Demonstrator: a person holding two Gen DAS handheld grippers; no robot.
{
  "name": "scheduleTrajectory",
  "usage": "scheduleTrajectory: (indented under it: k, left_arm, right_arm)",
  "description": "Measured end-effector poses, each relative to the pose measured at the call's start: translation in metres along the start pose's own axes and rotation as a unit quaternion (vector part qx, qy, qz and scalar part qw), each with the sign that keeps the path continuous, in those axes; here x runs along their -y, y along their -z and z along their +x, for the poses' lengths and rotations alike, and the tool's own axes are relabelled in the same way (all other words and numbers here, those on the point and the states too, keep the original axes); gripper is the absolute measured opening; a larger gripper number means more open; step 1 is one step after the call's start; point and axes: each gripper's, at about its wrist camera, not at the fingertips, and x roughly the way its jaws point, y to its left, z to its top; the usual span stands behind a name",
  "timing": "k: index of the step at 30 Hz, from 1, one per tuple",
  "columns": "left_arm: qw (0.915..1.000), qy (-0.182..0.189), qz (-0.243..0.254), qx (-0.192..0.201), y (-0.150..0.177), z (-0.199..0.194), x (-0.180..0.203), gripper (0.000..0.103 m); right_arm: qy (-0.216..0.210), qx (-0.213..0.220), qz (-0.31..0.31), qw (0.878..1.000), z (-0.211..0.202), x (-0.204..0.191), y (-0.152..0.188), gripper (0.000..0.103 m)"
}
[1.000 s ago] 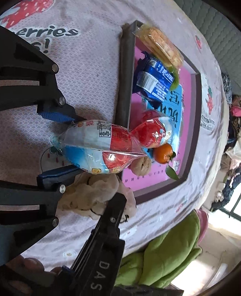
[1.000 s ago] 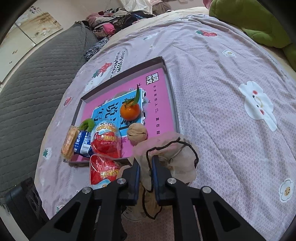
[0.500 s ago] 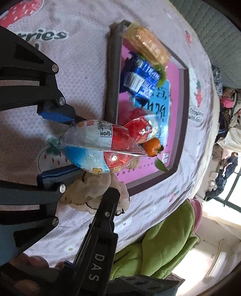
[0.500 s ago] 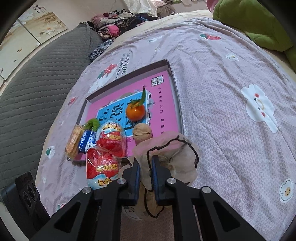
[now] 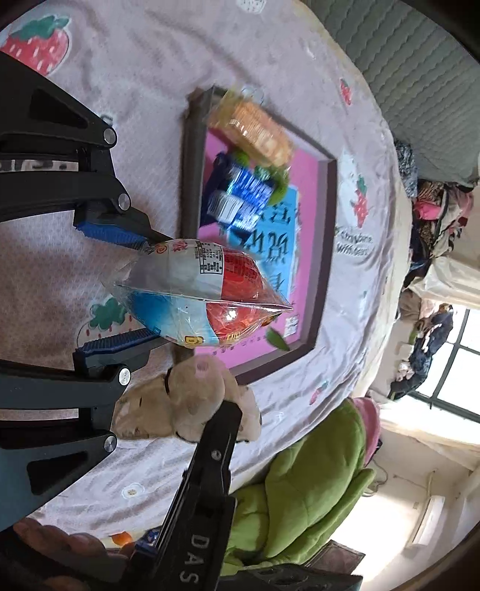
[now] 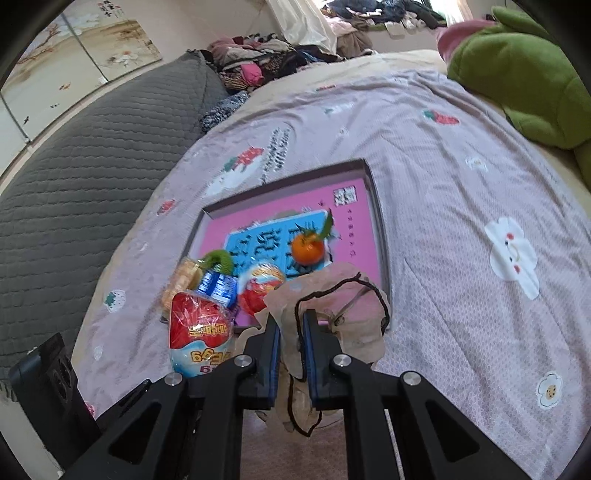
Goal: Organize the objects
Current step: 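Lift and carry the egg candy and plush toy over the tray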
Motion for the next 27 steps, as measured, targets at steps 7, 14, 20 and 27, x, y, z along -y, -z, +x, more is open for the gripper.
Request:
scheduleTrajectory:
  k: [7,14,20,27]
  left_arm:
    - [0.9998,-0.007,0.003,0.020,-0.014,-0.024,-0.011,0.043]
    - [0.9990,-0.016,0.010,0.042,-0.031,-0.047,-0.024,0.043]
    - [0.9980,-0.021,0.022,0.056,-0.044,-0.059,-0.031,0.043]
    - [0.9968,-0.027,0.032,0.067,-0.059,-0.066,-0.040,0.043]
  right_arm:
    - [0.010,0.035,-0.028,0.999,-0.025,-0.027,-0.009,0.012]
    - [0.014,0.066,-0.051,0.996,-0.043,-0.053,-0.018,0.012]
    - [0.025,0.094,-0.075,0.992,-0.057,-0.076,-0.024,0.012]
    - [0.030,0.108,-0.086,0.990,-0.065,-0.090,-0.037,0.012]
